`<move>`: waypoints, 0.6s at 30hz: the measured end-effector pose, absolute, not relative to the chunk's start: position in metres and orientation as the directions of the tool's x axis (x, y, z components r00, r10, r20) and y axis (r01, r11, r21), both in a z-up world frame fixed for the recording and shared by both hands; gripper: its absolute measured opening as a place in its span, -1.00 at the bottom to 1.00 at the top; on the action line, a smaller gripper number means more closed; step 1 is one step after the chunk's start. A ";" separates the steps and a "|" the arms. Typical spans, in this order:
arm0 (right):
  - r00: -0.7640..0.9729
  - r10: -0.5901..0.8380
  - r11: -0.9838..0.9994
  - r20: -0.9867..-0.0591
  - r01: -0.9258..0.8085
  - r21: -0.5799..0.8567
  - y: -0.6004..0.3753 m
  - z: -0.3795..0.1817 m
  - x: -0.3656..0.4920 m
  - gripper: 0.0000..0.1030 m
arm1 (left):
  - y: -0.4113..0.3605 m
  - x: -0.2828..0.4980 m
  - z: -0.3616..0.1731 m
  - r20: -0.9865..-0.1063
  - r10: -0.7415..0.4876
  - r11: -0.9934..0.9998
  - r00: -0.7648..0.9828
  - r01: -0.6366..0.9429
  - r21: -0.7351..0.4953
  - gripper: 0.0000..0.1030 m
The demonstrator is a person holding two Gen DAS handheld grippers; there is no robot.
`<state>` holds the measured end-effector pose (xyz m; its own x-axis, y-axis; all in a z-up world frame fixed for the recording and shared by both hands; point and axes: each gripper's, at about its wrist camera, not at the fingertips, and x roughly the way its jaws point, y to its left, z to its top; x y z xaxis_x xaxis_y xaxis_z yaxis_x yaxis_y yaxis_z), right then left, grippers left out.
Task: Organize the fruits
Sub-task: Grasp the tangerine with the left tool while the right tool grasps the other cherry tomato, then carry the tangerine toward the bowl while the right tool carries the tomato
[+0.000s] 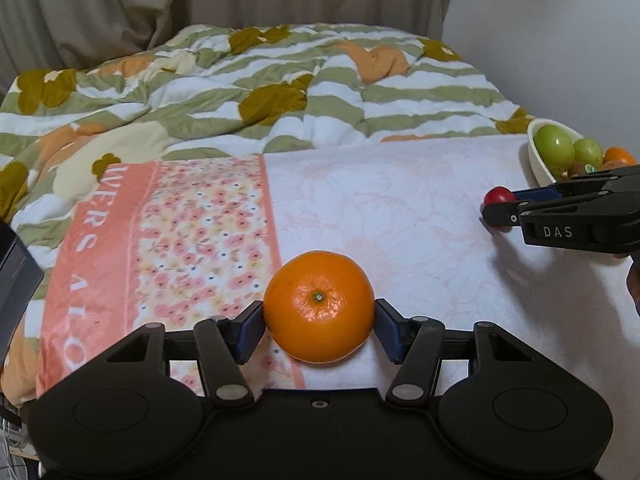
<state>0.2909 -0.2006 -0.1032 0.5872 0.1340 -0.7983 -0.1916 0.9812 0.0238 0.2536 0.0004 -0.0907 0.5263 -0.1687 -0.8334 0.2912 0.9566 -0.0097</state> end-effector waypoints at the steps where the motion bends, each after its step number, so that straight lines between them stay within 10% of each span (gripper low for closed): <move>1: 0.591 0.137 0.981 -0.795 -0.192 0.026 -0.200 -0.101 0.289 -0.14 | 0.002 0.251 -0.088 -0.829 -0.168 0.959 0.534 0.285 -0.010 0.21; 18: 0.686 0.138 0.989 -0.715 -0.140 0.056 -0.206 -0.020 0.200 -0.14 | 0.007 0.186 -0.013 -0.726 -0.215 0.962 0.654 0.270 -0.042 0.21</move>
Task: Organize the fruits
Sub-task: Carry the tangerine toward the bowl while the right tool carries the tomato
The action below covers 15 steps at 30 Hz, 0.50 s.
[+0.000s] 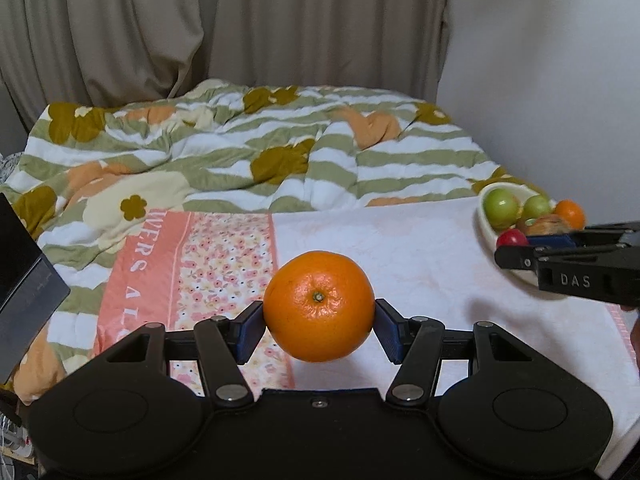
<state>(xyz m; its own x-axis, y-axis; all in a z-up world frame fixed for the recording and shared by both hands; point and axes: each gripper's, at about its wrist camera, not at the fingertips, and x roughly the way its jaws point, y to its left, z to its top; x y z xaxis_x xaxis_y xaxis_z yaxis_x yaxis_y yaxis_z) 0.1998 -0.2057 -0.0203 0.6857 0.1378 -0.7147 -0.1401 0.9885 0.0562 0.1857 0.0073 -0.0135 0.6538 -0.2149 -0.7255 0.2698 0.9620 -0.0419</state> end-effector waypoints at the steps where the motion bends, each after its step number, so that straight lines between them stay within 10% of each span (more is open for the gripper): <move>1: 0.689 0.135 0.990 -0.712 -0.128 0.064 -0.208 -0.016 0.193 -0.14 | 0.006 0.182 -0.010 -0.721 -0.222 0.960 0.656 0.275 -0.046 0.21; 15: 0.730 0.095 0.994 -0.677 -0.034 0.104 -0.278 0.028 0.108 -0.14 | -0.050 0.128 0.027 -0.652 -0.279 0.944 0.705 0.325 -0.052 0.21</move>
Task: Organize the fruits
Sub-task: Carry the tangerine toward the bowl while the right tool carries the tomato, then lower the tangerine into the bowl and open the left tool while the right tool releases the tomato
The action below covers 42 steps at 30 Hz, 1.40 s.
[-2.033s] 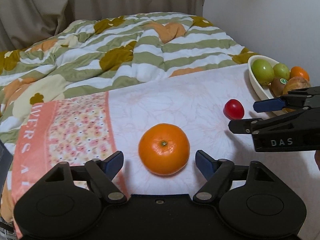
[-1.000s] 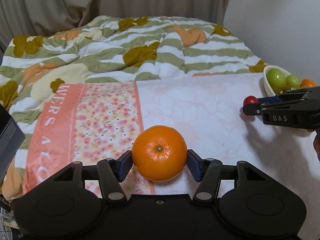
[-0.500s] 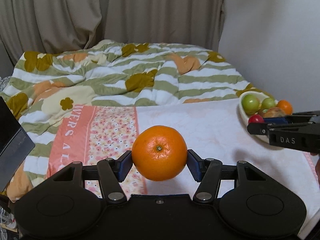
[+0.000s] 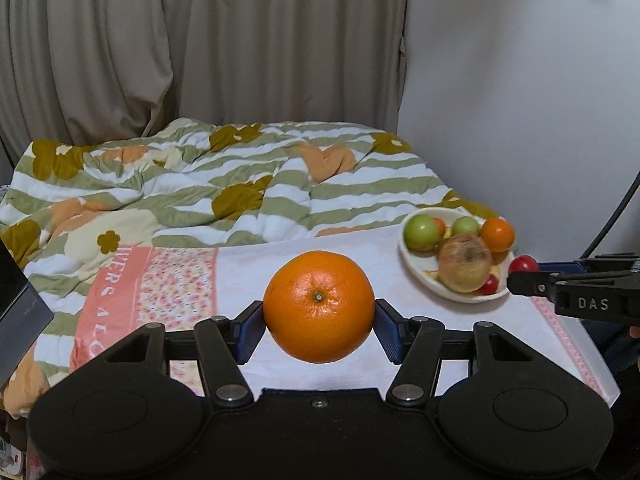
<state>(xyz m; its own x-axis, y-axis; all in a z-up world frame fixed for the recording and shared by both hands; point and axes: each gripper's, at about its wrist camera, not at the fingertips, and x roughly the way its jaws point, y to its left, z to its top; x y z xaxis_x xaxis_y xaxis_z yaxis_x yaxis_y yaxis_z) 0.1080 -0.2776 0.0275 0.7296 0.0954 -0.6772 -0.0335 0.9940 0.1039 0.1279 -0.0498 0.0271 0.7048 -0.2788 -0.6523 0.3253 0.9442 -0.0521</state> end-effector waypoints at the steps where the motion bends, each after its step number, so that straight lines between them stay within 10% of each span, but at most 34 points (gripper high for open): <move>1: 0.732 0.099 0.994 -0.675 -0.037 0.106 -0.285 0.030 0.105 -0.14 | -0.058 0.125 0.029 -0.649 -0.273 0.947 0.710 0.316 -0.052 0.21; 42: 0.646 0.077 0.988 -0.759 0.053 0.145 -0.444 -0.033 0.206 -0.14 | -0.221 0.295 -0.045 -0.783 -0.318 0.927 0.535 0.347 -0.140 0.21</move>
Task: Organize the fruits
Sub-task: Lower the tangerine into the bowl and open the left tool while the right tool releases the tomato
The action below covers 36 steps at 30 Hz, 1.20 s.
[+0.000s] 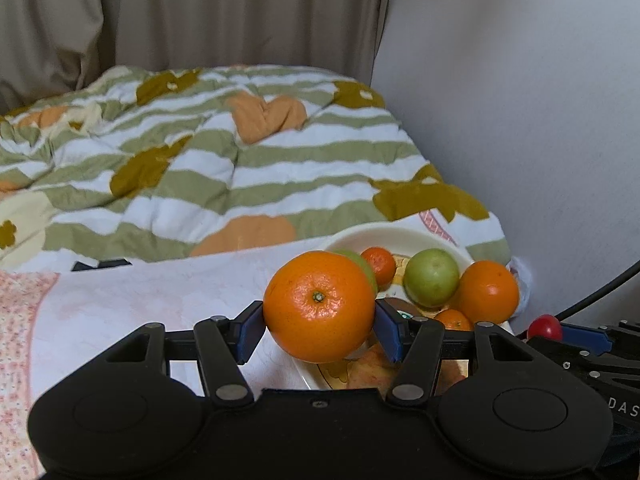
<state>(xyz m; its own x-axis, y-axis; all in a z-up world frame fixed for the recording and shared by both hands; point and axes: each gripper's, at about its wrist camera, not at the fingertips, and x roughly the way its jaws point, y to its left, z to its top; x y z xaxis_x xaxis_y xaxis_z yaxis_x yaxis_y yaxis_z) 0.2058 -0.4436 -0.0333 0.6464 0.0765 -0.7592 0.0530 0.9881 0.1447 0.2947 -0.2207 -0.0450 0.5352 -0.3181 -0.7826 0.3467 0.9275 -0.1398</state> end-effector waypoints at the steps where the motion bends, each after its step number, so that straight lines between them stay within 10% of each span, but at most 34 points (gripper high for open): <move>1: 0.644 0.077 0.988 -0.761 0.055 0.146 -0.443 -0.035 0.207 -0.14 | -0.221 0.297 -0.048 -0.787 -0.318 0.927 0.528 0.346 -0.142 0.21; 9: 0.629 0.078 0.985 -0.773 0.070 0.157 -0.443 -0.044 0.216 -0.14 | -0.227 0.307 -0.060 -0.815 -0.330 0.922 0.475 0.348 -0.171 0.22; 13: 0.626 0.081 0.984 -0.775 0.072 0.161 -0.442 -0.045 0.219 -0.14 | -0.224 0.305 -0.054 -0.788 -0.342 0.922 0.511 0.344 -0.177 0.84; 36: 0.581 0.181 0.981 -0.794 -0.050 0.188 -0.425 -0.068 0.237 -0.13 | -0.166 0.242 -0.028 -0.751 -0.180 0.979 0.635 0.191 -0.074 0.89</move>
<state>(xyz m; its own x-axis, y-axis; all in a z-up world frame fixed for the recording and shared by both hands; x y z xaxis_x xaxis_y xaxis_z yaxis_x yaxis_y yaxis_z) 0.2370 -0.4253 -0.0678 0.5809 0.1814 -0.7935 -0.0497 0.9809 0.1878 0.2415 -0.1658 -0.0278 0.6352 -0.1802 -0.7511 0.1906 0.9789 -0.0737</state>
